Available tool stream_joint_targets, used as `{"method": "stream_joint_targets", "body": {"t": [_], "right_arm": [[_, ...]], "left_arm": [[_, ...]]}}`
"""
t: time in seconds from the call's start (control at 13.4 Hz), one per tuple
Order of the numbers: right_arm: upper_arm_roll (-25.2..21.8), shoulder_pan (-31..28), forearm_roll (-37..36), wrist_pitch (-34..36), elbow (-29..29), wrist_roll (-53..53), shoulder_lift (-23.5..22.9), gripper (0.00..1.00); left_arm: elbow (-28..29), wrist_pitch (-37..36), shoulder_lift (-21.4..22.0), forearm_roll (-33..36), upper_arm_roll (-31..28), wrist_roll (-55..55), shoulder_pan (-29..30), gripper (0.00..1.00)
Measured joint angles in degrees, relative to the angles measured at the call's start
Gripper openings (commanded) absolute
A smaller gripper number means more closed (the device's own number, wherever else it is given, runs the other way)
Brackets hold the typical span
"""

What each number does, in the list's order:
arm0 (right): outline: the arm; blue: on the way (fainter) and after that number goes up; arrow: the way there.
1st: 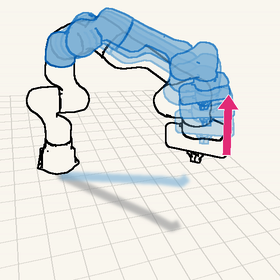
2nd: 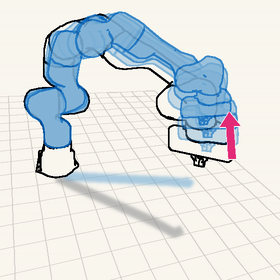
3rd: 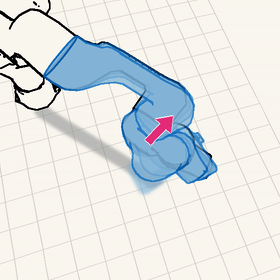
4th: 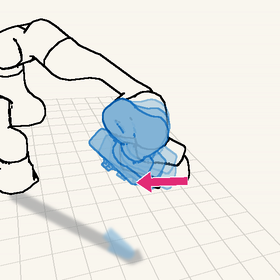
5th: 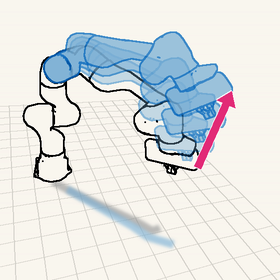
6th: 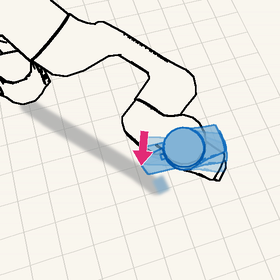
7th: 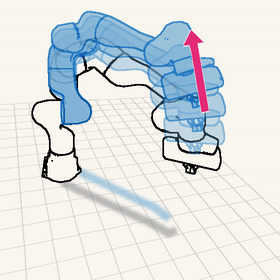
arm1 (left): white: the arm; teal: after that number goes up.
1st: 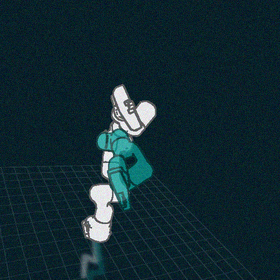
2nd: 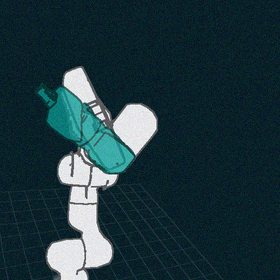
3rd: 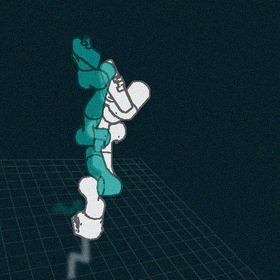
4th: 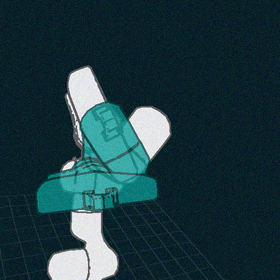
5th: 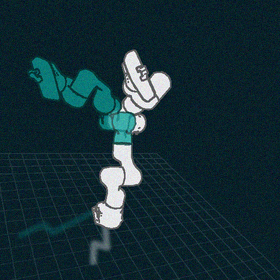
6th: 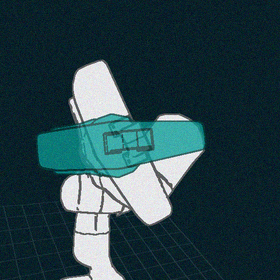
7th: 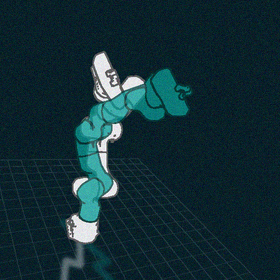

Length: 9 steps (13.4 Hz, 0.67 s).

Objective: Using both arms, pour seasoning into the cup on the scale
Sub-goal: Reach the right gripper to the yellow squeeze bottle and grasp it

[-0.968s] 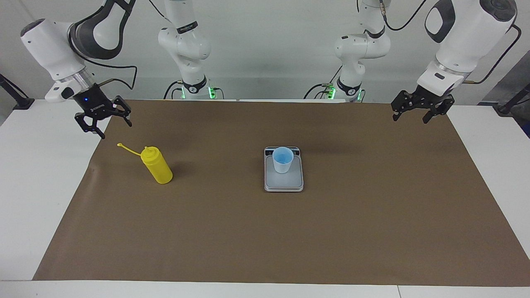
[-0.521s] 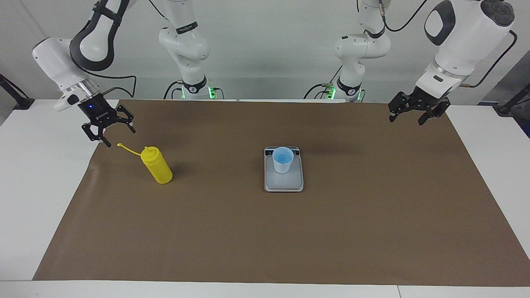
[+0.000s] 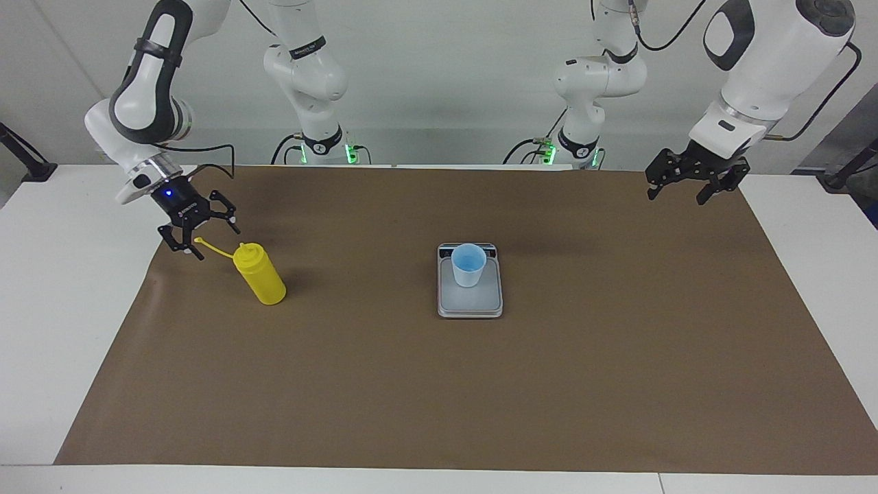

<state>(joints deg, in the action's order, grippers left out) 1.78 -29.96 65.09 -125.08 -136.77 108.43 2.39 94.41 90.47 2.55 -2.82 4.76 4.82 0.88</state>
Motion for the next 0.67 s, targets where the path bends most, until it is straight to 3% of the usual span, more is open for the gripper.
{"method": "stream_joint_targets", "body": {"t": [0.22, 0.67], "right_arm": [[0.07, -0.06, 3.90, 0.00, -0.47, 6.84, -1.21, 1.00], [0.60, 0.69, 13.41, 2.47, -3.28, 15.37, -4.27, 1.00]], "left_arm": [[-5.32, -0.92, -2.77, 0.06, 0.07, 0.04, 0.10, 1.00], [-3.63, 0.93, -3.27, 0.06, 0.35, 0.22, 0.08, 1.00]]}}
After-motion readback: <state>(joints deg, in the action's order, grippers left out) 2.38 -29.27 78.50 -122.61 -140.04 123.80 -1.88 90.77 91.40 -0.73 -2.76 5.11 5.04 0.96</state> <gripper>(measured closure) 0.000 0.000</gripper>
